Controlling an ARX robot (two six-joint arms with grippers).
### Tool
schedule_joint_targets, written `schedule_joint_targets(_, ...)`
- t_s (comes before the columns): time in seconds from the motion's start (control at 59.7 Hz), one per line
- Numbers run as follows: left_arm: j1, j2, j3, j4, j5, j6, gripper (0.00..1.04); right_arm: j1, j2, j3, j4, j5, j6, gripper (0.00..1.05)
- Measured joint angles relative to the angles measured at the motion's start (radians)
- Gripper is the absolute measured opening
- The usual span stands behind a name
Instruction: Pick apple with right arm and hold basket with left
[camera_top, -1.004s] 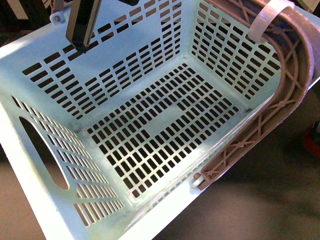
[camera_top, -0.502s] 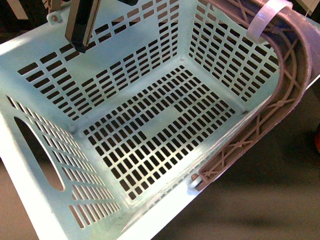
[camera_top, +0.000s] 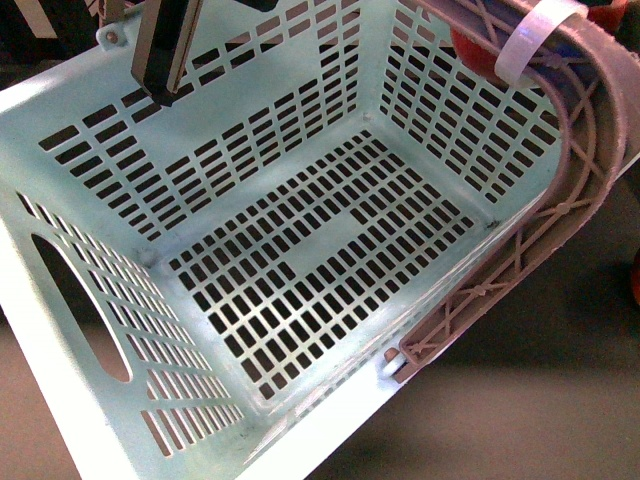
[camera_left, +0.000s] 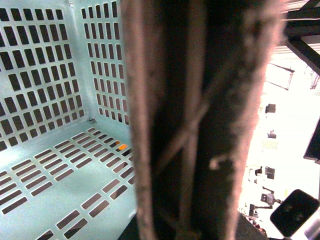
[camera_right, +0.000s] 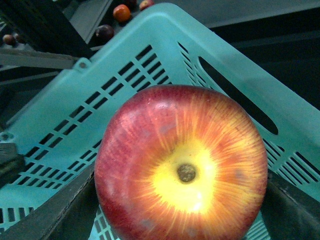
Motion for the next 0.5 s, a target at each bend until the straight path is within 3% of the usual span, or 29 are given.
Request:
schedule_joint_targets(0.117,0.0,0.0,0.0,0.0,0.0,0.0,0.06,-0.026,-0.031,0.0,-0.02,0.037,0.003,0.96)
schedule_joint_targets(0.368,-0.002,0.003,0.0,-0.003,-0.011,0.002,0.06,-0.162,-0.213,-0.02,-0.167,0.242,-0.051,0.96)
schedule_joint_targets(0.502,-0.001,0.003,0.0,-0.003,-0.012,0.005,0.06,-0.216,-0.276,-0.146,0.112,0.117,-0.212,0.8)
